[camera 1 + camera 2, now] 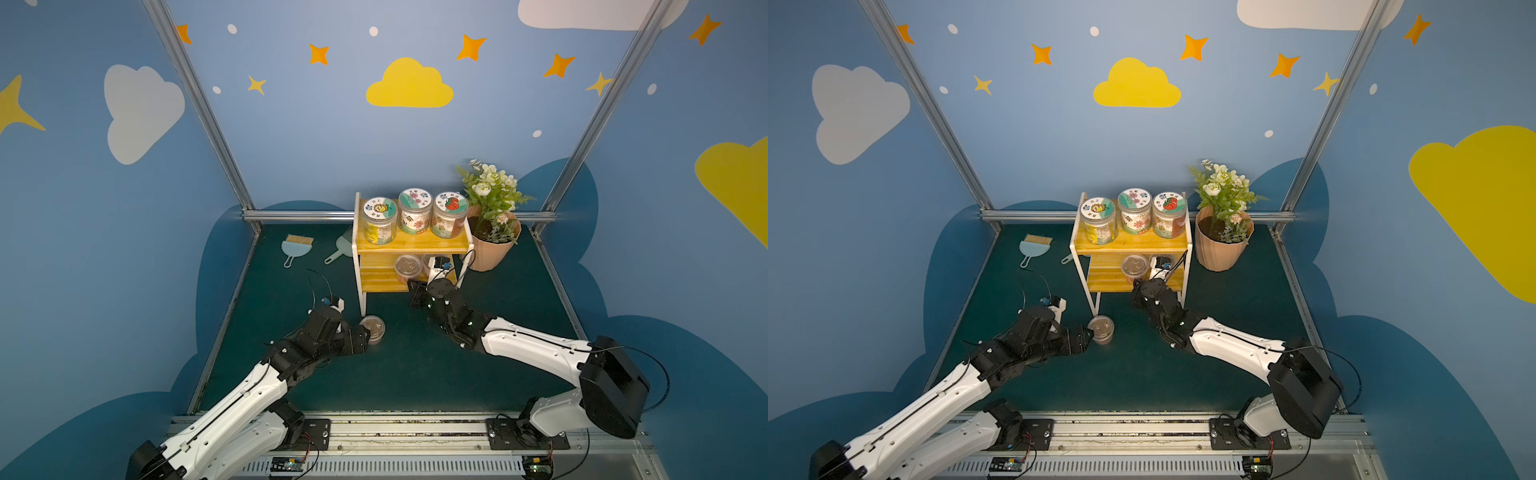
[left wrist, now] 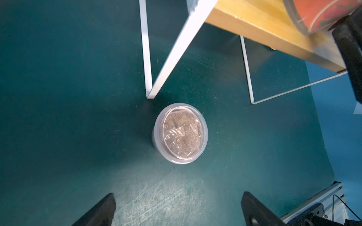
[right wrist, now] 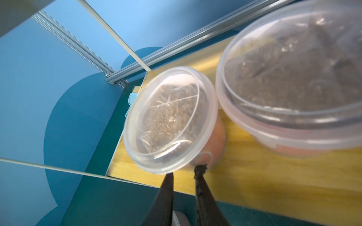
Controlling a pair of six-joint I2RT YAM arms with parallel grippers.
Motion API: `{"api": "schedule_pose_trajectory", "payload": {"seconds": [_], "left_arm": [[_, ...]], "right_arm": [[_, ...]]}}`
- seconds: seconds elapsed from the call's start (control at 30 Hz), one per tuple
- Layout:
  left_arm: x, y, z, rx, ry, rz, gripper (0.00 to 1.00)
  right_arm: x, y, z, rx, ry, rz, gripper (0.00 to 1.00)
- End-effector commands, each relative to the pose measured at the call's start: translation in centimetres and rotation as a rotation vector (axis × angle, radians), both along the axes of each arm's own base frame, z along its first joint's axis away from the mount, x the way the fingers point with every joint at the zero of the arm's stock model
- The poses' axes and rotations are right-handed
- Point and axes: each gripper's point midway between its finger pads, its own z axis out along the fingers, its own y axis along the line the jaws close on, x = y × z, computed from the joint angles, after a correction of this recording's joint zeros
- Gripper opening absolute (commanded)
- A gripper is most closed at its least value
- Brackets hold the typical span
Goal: Place the seed container on the shelf
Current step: Place the seed jar on the shelf, then pick up the seed jar at the center of the board.
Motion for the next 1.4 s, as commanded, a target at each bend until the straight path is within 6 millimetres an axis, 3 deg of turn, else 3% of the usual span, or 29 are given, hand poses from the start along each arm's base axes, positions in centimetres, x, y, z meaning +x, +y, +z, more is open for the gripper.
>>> {"api": "schedule_pose_trajectory", "payload": {"seconds": [0.0,0.17,0.37,0.57,0.73,1.1,1.37], "left_arm": [[1.2,-1.0,0.8,-0.038,-0.075,-0.026,1.00],[1.4,-1.3,0.4,-0.046,-0.103,-0.042,1.00],[1.7,-1.4,-0.3,-0.020,-0.102,-0.055,1.00],[2.3,-1.8,-1.2,-0.009,-0.087,-0.060,1.00],[2.9,-2.3,-2.1,0.001,-0.080,-0.064,1.00],[4.6,-4.3,-4.9,0.020,-0.013,-0.100,1.00],[4.1,-6.2,-5.3,0.031,0.009,-0.151,1.00]], "right_arm": [[1.0,0.9,1.0,0.029,-0.023,0.018,0.22],[1.3,0.9,1.0,0.032,-0.025,0.012,0.22],[-0.2,0.1,-0.2,0.053,-0.019,0.023,0.30],[-3.0,-1.5,-1.6,-0.037,-0.008,0.007,0.42],[-5.3,-3.0,-2.6,-0.084,-0.001,0.009,0.45],[-11.7,-7.4,-5.8,-0.229,0.102,0.039,0.45],[-14.1,-11.0,-7.1,-0.306,0.119,0.038,0.45]]}}
